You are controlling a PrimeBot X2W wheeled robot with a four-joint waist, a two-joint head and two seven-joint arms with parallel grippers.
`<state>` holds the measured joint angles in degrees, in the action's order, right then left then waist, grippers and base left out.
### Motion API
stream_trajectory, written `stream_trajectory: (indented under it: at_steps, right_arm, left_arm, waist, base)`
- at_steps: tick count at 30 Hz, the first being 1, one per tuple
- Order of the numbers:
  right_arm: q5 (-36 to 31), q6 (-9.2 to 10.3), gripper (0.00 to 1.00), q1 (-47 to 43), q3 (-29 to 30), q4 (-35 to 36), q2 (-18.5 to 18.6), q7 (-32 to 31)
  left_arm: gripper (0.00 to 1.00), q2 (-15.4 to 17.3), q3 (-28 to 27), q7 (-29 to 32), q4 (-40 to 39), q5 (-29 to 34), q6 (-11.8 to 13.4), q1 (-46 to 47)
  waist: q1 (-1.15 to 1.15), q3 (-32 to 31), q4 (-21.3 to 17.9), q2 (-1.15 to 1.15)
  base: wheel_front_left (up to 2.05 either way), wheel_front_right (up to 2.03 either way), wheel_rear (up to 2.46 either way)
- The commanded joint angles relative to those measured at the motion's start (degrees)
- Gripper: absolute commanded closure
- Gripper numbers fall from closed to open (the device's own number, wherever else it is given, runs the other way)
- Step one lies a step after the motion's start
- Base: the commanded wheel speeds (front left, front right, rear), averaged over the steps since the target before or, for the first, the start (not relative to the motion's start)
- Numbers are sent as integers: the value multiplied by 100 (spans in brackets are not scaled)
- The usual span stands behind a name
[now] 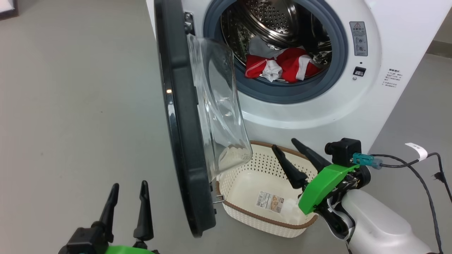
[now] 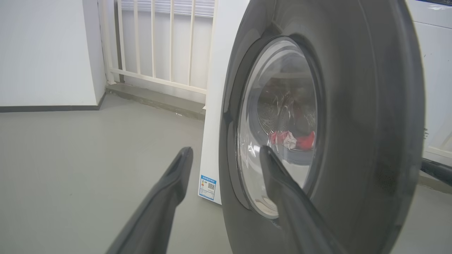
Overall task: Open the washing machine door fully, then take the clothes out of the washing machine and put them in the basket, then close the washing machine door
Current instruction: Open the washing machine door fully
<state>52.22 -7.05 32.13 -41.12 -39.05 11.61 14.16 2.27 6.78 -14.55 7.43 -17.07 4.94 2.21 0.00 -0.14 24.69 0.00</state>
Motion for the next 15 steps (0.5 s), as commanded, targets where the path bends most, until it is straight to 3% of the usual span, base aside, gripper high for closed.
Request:
stream_trajectory:
  at_steps: [1, 8, 15]
  right_arm:
    - [-275, -44, 0, -87, 281, 105, -136, 79]
    - [-1974, -44, 0, -800, 1778, 618, -502, 83]
    - [-3059, -44, 0, -1395, 2499, 1209, -780, 83]
  left_arm:
    - [0, 61, -228, -45, -186, 111, -4, 73]
    - [0, 61, -247, -45, -275, 129, 6, 89]
    - [0, 61, -250, -45, -357, 185, 44, 72]
  waist:
    - [0, -4, -28, 0]
    - [0, 53, -44, 0]
    - [0, 46, -67, 0]
  base:
    - [0, 0, 0]
    - [0, 0, 0]
    - [0, 0, 0]
